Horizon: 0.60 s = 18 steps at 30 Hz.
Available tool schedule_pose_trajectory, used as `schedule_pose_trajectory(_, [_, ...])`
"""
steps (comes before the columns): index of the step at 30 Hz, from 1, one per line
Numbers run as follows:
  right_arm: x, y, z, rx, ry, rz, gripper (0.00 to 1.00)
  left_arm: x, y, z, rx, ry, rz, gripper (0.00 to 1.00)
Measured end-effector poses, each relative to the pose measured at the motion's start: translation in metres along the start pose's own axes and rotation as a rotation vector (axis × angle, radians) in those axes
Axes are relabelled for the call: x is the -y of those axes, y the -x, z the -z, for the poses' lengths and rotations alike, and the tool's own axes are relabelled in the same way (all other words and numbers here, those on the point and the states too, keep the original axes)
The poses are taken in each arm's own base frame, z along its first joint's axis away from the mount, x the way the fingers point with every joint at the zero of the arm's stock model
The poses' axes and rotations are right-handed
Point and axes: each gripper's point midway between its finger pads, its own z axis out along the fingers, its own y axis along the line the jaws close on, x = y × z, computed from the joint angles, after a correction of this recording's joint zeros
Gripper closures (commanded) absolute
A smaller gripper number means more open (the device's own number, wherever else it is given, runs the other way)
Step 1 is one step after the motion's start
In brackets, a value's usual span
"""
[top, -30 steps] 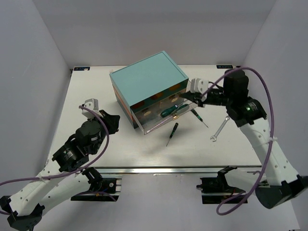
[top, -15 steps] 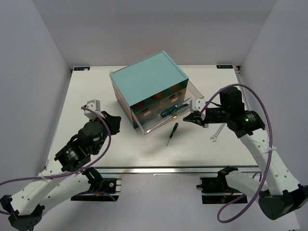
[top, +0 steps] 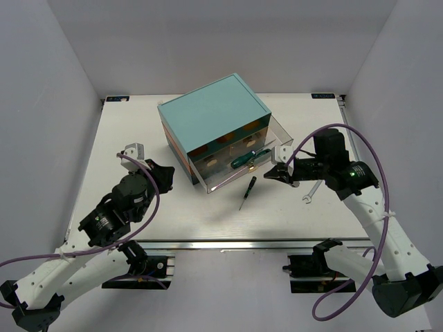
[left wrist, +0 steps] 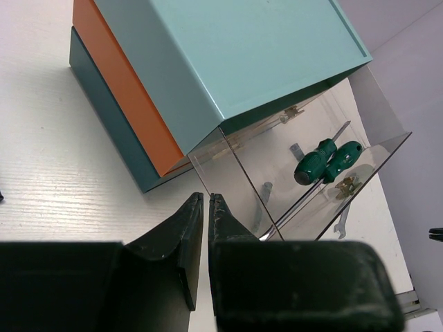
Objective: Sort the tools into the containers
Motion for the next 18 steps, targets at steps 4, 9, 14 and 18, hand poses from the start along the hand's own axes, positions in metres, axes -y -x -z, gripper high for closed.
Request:
schedule_pose_trajectory(4, [0.0005,-0.002,0.0003,-0.008,-0.006,0.0,1.0,0.0001,0.0,0.0,0.0,-0.001,0.001,0.8])
schedule_pose_trajectory(9, [-0.0014,-0.0052,0.0,-0.014,-0.006,-0.005,1.0,0.0001,0.0,0.0,0.0,-0.001,0.0,0.8])
schedule_pose_trajectory(14, [-0.001,-0.0056,0.0002,-0.017,-0.008,-0.005,1.0,0.0,-0.0001,0.0,0.0,0.0,0.0,0.79])
schedule_pose_trajectory(18, [-0.0008,-0.0059,0.0003,-0.019,-0.01,-0.005,1.0,0.0001,-0.0002,-0.0002,0.0,-0.001,0.001,0.79])
